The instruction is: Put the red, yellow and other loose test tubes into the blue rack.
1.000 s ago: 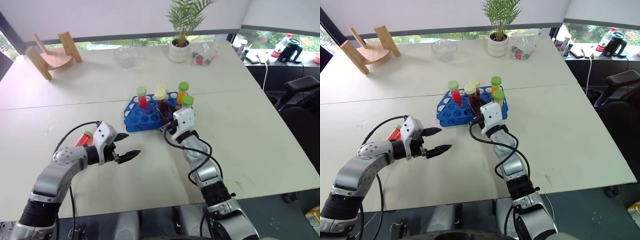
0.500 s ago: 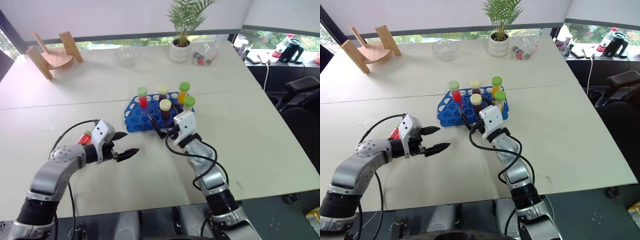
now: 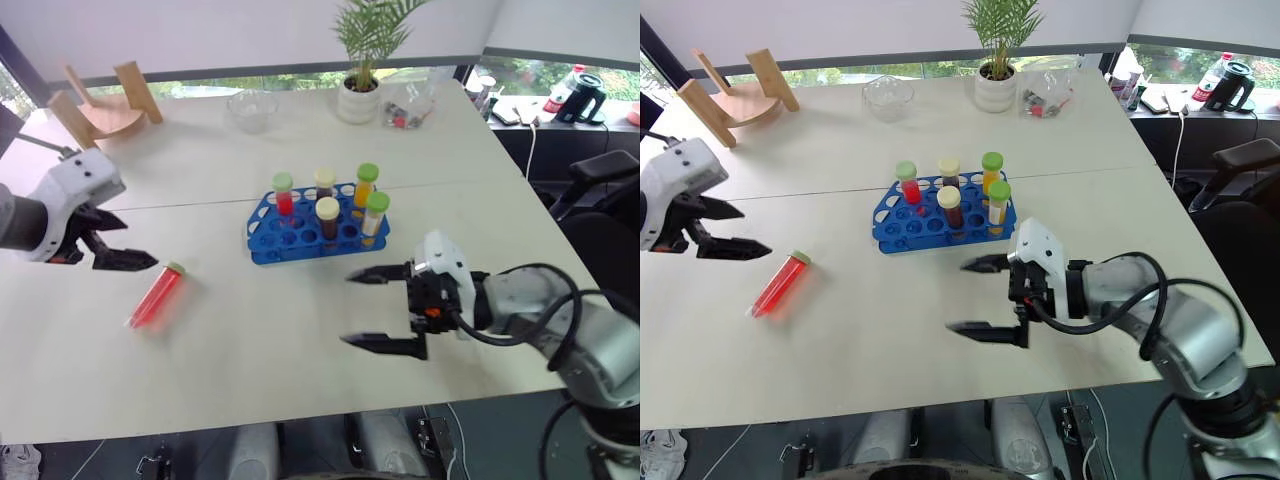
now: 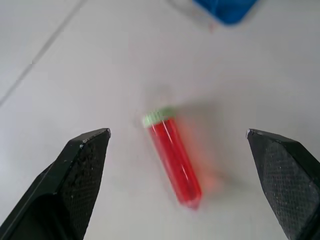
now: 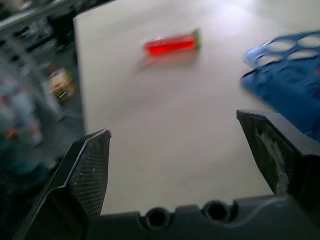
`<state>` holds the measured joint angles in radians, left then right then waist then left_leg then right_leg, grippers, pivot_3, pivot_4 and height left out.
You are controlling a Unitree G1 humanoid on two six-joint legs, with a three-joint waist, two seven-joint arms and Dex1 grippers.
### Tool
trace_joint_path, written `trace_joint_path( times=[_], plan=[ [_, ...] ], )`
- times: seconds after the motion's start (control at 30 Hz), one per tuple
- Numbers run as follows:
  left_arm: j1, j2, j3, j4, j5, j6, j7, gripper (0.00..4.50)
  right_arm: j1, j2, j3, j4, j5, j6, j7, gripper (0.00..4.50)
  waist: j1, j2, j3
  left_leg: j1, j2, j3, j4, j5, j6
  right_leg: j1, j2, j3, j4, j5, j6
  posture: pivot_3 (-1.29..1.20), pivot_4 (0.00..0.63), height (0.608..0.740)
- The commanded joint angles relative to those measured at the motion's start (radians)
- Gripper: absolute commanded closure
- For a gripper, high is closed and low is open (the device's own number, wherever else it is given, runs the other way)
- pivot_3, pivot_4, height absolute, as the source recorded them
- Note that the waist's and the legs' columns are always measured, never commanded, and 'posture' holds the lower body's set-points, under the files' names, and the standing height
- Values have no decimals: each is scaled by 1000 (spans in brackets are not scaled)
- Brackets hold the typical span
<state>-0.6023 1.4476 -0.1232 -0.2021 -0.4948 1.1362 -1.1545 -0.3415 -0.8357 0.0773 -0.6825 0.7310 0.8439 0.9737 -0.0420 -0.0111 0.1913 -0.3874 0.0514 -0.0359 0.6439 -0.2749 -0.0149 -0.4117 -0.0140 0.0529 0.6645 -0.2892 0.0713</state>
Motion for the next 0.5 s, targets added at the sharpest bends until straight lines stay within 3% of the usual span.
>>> trace_joint_path(
  times=[0.03, 0.23, 0.43, 0.5],
  plan=[
    [-81, -18, -174, 88, 140, -57, -90, 0, -66, -36, 70, 25, -16, -18, 94, 58, 1, -1, 0, -1, 0, 0, 0, 0, 0, -1, 1, 0, 1, 0, 0, 0, 150, 740],
    [-234, -148, -391, 304, 341, -50, -121, 0, -101, -35, 130, 85, -88, -67, 120, 58, 1, -2, 1, -13, 1, 0, 4, 0, 1, -13, 1, 0, 3, 1, 1, 0, 150, 740],
    [-268, -291, -430, 439, 397, -63, -127, 0, -94, -15, 127, 88, -113, -82, 92, 58, 6, -2, 1, -19, 1, -1, 5, 0, 0, -18, 1, -1, 4, 1, 1, 0, 150, 740],
    [-254, -333, -427, 474, 411, -72, -99, 510, -90, -13, 112, 81, -107, -72, 80, 0, 6, -2, 1, -19, 0, -1, 5, 0, 0, -18, 0, -1, 4, 1, 1, 0, 150, 740]
  ],
)
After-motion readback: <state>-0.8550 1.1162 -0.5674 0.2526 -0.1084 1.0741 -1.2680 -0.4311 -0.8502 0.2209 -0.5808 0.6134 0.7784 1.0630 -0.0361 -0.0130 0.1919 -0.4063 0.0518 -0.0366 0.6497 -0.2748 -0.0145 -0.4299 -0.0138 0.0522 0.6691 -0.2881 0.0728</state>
